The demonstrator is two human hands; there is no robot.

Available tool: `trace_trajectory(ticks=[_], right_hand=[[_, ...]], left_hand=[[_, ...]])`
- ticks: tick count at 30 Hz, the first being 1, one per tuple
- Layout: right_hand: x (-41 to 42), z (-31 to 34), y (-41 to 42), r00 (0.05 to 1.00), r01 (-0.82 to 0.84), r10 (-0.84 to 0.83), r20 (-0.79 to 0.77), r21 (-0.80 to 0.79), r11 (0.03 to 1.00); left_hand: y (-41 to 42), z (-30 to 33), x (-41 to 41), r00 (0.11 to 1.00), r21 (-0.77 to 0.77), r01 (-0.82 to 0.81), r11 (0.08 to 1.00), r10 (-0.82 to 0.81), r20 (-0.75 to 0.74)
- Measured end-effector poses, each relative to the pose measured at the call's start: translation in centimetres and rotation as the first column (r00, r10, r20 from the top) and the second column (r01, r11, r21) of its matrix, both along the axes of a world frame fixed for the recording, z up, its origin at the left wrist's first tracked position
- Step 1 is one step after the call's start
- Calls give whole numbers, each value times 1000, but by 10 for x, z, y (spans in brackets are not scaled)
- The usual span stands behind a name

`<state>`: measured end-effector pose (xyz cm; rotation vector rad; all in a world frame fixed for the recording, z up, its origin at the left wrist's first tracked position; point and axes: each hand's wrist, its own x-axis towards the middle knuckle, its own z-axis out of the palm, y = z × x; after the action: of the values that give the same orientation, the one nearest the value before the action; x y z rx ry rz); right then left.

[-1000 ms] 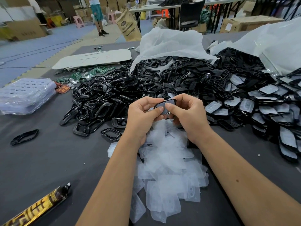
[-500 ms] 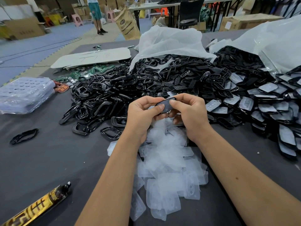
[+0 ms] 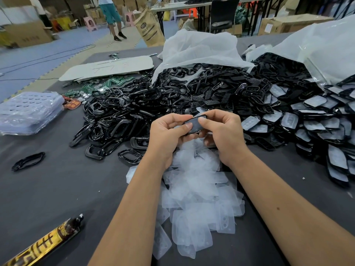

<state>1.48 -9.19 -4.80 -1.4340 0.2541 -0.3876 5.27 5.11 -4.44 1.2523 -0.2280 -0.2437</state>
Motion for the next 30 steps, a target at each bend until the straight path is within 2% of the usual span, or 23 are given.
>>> trace_trajectory(ticks=[5,11,20,27,30], right_hand=[[2,0,-2,999,-34,34,2,72,997],[1,1,-1,999,-32,33,-8,73,997],[0,-1,-1,999,-9,9,39,-21,1000],[1,-7,2,998,33,-22,64,-178,983],[4,-7,2,999,11,-5,37,-154,988]], left_hand=[[4,0,2,999,9,-46,999,46,12],[5,1,2,998,35,-63,997,62,17],[2,-1,-1,989,158,-106,982,88,117],[2,-1,-1,993,145,-111,983,105,50],[2,1,1,989,151,-150,977,145,42]])
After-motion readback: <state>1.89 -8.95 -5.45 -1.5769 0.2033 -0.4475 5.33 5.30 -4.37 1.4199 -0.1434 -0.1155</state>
